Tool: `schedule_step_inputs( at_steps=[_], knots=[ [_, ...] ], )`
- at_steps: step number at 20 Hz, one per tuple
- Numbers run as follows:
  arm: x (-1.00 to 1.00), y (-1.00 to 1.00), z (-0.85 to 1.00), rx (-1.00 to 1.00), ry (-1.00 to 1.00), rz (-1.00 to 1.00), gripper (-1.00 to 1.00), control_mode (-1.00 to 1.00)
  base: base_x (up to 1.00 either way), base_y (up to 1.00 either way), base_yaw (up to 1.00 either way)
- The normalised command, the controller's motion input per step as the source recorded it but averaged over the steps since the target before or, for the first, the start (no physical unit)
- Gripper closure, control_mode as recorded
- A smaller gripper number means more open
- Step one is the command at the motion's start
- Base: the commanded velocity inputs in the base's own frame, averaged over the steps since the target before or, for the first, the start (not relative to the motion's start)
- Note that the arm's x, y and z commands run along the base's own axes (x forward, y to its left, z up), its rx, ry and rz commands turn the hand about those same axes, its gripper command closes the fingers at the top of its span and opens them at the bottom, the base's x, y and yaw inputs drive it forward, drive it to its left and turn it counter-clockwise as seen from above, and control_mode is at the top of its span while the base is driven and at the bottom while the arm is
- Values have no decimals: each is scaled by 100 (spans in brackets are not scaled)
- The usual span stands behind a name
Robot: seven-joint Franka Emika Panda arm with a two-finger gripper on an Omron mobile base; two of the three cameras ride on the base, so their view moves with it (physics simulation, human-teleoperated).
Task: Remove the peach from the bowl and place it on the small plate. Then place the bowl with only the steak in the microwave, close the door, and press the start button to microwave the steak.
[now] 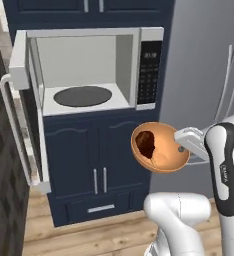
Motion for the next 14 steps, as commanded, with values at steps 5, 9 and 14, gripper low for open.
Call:
schedule_step_inputs(
  at_steps=[5,9,14],
  knots=[
    [0,0,0,0,0,0,100,100,55,27,-7],
    [0,0,0,0,0,0,100,100,73,57,-2],
    [0,0,0,0,0,0,100,100,56,32,0]
  ],
)
